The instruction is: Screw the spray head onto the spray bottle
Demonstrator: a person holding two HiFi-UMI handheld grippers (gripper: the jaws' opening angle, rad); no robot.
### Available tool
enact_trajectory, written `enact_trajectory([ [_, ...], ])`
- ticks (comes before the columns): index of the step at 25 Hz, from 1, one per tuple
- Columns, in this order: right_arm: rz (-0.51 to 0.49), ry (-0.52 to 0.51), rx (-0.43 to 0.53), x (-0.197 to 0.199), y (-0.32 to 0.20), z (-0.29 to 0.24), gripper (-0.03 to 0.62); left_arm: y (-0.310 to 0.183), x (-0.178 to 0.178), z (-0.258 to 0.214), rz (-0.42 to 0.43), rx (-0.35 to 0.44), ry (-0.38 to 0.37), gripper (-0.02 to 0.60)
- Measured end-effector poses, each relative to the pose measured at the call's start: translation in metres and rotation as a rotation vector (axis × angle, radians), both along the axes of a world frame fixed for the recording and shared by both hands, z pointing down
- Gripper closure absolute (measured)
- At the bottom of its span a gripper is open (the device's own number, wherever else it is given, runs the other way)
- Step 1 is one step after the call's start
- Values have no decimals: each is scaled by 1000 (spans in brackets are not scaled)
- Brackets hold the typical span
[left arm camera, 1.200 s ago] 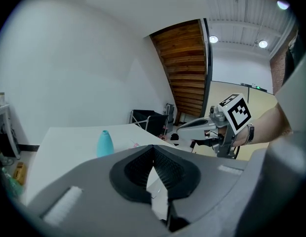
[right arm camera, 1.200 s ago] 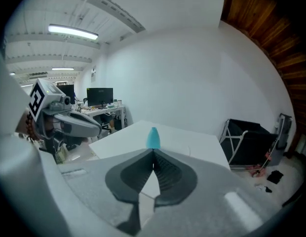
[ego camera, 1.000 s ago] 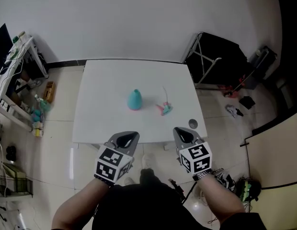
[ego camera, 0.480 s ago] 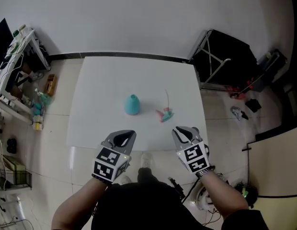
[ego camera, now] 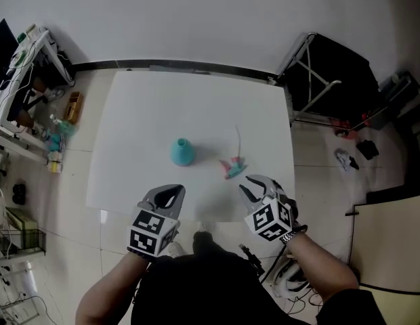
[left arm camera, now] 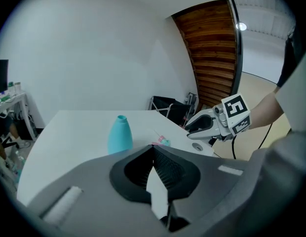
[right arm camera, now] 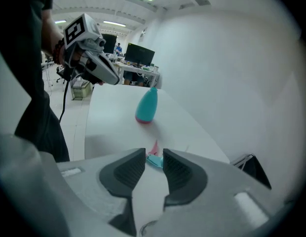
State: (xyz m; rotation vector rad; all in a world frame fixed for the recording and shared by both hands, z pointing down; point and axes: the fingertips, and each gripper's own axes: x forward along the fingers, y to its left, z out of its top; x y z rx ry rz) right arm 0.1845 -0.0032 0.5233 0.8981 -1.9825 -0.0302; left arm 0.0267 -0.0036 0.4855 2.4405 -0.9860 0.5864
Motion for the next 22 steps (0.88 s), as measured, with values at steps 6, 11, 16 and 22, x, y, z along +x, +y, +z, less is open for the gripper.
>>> enact_trajectory([
  [6, -184, 102, -47, -1, -10, 32, 430, -13, -4, 19, -53, -17, -39, 566],
  [11, -318, 181, -85, 0, -20, 57, 391, -24, -7, 27, -96, -38, -51, 566],
  [16, -427, 229, -113, 0, -31, 75, 355, -30, -9, 34, -133, -56, -62, 566],
  [22, -517, 265, -162, -2, -35, 94, 339, -31, -11, 40, -164, -72, -76, 566],
])
